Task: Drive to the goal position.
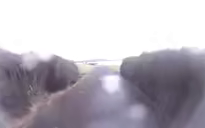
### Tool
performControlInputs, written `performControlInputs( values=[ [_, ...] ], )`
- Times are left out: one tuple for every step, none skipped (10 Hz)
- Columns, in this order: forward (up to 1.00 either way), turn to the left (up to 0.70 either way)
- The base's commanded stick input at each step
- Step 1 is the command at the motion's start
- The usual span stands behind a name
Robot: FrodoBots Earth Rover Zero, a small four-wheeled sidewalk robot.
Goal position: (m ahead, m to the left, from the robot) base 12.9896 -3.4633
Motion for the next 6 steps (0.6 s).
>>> performControlInputs(
  values=[
    [0.7, 0.0],
    [0.7, 0.0],
    [0.7, 0.0],
    [0.7, 0.0],
    [0.7, 0.0],
    [0.7, 0.0]
  ],
)
